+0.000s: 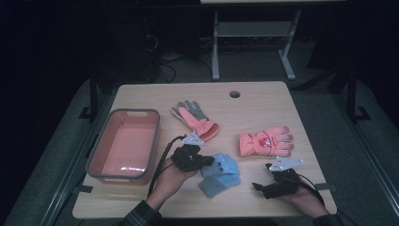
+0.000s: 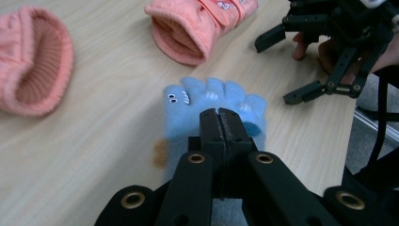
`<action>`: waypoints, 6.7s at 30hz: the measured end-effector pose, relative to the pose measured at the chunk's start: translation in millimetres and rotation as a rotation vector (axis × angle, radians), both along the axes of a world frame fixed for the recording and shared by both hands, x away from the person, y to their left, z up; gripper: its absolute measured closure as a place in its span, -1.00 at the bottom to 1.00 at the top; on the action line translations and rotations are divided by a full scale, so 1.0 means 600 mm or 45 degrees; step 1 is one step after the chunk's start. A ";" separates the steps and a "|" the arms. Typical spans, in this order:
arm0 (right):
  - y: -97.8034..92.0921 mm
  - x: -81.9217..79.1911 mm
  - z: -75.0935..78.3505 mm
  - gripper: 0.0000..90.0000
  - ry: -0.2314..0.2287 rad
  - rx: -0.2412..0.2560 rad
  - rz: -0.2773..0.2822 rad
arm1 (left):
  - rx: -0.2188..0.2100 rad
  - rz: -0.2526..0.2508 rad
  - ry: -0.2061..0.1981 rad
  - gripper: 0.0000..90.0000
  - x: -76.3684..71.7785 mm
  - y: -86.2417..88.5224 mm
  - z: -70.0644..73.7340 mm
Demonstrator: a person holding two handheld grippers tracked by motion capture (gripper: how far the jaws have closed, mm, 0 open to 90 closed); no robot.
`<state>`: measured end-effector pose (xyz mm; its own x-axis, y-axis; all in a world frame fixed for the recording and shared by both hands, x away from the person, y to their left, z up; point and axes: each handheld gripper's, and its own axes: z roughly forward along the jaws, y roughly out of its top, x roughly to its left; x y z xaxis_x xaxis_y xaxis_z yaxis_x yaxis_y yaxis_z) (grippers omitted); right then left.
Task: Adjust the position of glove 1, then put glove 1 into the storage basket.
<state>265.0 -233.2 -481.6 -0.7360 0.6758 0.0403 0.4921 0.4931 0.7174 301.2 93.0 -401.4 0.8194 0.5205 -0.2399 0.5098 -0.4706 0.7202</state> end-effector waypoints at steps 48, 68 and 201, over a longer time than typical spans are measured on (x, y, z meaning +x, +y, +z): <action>0.001 0.001 0.000 -0.79 0.003 -0.002 -0.005 | 0.226 -0.155 -0.025 -0.67 -0.015 -0.068 -0.084; 0.001 0.000 0.000 -0.79 -0.002 0.000 -0.003 | 0.355 -0.168 -0.112 -0.44 -0.026 -0.078 -0.099; 0.000 0.001 0.000 -0.79 -0.006 0.000 -0.012 | 0.376 0.488 0.001 0.52 0.196 0.339 -0.032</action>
<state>265.4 -233.2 -481.7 -0.7300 0.6825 0.0373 0.4934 0.4884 0.7197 418.6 296.4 -420.8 0.5552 0.8309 -0.0371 0.6871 -0.4331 0.5834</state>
